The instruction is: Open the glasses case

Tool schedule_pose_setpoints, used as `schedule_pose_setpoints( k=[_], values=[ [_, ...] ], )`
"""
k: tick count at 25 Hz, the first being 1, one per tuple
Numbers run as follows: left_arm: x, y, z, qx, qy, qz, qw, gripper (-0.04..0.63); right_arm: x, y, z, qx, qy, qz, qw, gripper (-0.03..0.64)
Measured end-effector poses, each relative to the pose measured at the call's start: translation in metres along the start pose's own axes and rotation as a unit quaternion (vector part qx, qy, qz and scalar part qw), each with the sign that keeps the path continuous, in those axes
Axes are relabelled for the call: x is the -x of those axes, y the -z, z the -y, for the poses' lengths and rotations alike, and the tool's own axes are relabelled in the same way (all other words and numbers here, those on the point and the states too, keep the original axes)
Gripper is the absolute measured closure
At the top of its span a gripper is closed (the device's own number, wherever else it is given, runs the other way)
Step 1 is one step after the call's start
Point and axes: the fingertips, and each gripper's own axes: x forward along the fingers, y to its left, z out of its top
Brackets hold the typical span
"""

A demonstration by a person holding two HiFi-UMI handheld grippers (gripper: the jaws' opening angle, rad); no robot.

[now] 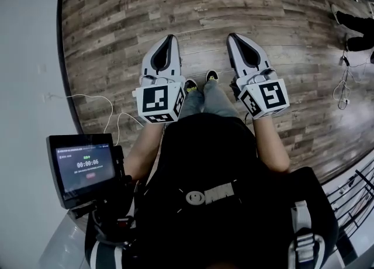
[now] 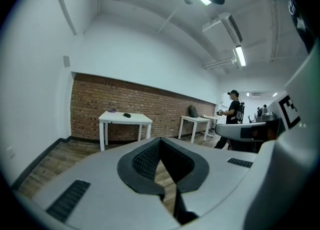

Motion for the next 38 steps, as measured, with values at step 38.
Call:
schedule_pose_setpoints(
  k=[38],
  values=[
    [-0.288, -0.072, -0.106, -0.005, -0.028, -0.03, 0.9991, 0.597, -0.267, -0.059, 0.177, -0.032, -0.031, -0.007, 0.999, 0.611]
  ],
)
